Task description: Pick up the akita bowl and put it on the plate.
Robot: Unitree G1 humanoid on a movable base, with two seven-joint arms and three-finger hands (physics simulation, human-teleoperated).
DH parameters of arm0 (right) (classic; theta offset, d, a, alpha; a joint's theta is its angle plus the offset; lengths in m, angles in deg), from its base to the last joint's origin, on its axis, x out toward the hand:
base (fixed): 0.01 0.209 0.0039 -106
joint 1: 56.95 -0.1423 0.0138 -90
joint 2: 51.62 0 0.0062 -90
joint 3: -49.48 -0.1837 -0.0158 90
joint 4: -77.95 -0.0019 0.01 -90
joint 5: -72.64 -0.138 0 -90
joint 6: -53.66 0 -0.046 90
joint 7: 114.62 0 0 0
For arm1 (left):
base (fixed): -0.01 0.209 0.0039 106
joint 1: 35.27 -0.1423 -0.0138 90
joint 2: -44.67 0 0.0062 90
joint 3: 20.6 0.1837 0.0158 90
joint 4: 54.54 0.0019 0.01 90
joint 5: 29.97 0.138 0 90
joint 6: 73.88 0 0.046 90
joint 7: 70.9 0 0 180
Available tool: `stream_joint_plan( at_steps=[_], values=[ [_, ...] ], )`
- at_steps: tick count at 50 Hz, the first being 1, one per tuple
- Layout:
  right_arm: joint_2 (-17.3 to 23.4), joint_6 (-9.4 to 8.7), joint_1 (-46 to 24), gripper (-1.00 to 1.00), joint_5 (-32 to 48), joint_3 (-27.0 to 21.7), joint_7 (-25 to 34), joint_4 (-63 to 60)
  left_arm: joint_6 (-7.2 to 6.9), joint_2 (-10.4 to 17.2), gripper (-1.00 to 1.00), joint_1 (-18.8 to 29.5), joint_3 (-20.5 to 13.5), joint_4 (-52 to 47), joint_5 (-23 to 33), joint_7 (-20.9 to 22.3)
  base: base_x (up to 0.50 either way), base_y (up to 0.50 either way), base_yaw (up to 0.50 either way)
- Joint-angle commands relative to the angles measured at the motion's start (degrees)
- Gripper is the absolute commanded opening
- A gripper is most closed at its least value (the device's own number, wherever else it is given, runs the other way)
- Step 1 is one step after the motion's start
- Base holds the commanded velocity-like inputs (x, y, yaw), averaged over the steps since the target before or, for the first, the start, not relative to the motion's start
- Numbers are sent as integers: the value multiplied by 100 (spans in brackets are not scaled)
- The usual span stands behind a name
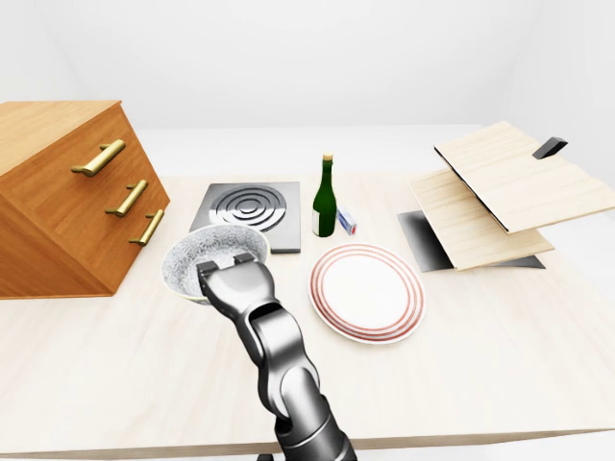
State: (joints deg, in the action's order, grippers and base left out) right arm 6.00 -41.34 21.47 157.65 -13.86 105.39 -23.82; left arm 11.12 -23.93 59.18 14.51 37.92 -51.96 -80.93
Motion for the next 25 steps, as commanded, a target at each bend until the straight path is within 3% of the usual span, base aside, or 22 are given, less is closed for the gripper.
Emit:
stream_joint_plan(
  at_steps=[1, 25],
  values=[
    [80, 1, -40, -100, 184, -165, -1, -98, 0, 9, 100, 5, 13, 15, -1, -17, 0, 0, 0],
    [394, 1, 69, -100, 42, -484, -1, -297, 0, 21, 100, -6, -16, -24, -4, -11, 0, 0, 0]
  ],
)
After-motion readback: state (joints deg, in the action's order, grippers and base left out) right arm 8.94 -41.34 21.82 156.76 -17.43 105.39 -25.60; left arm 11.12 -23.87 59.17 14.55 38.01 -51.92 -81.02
